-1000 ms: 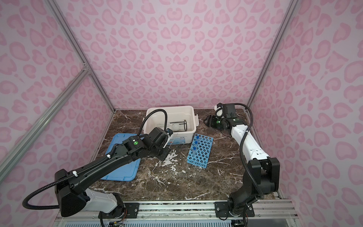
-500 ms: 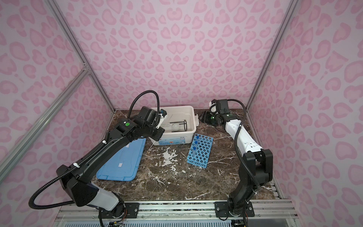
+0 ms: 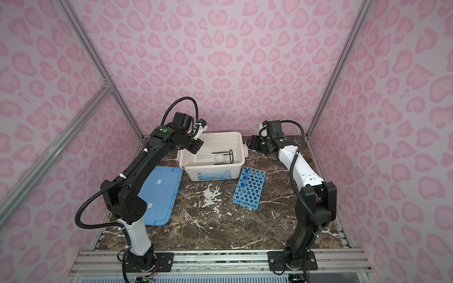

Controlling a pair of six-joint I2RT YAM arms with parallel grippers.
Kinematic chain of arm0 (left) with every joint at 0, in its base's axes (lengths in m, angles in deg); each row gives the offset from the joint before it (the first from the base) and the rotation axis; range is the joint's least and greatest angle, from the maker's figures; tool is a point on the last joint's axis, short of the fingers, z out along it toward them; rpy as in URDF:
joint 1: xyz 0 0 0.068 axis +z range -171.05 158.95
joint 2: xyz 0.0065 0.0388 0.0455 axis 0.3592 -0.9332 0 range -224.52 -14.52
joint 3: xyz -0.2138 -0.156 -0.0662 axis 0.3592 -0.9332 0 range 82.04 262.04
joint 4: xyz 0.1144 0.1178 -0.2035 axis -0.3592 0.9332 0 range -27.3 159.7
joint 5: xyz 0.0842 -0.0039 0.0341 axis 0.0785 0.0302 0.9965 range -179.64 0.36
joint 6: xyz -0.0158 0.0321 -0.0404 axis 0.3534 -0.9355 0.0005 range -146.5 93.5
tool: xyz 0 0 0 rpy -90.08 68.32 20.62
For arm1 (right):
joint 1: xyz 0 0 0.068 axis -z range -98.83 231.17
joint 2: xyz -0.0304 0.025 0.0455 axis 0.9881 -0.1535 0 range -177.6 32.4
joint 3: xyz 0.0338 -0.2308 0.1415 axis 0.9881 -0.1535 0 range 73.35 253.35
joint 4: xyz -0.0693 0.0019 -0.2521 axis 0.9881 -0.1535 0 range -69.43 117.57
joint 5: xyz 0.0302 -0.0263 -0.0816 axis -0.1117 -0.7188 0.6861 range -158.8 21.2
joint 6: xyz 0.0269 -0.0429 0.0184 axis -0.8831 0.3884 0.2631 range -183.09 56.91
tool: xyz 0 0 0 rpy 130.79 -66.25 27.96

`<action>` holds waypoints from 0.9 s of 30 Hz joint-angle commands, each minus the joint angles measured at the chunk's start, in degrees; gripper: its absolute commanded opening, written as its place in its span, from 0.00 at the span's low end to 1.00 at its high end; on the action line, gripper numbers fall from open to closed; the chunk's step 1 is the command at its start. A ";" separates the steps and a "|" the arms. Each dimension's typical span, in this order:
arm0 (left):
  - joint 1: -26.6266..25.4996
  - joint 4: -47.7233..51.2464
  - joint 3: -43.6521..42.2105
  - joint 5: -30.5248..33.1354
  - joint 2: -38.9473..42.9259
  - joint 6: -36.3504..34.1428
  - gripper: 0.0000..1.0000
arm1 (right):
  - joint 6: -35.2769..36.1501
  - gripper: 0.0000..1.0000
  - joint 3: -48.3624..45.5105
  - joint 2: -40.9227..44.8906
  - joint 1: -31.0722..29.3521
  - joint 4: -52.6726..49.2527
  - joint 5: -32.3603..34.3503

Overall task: Organize the chemistry lab equipment
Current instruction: 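Lower the metal rod into the bin and open the left gripper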

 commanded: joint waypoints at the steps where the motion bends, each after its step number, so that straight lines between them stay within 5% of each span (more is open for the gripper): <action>1: -0.01 1.03 2.99 -1.94 -3.49 -4.39 0.04 | -0.26 0.67 0.75 -0.82 -0.15 -1.28 1.11; 27: 0.23 -5.20 6.04 -3.26 -18.93 -5.94 0.04 | 0.35 0.67 5.54 -4.17 -0.71 -6.37 2.35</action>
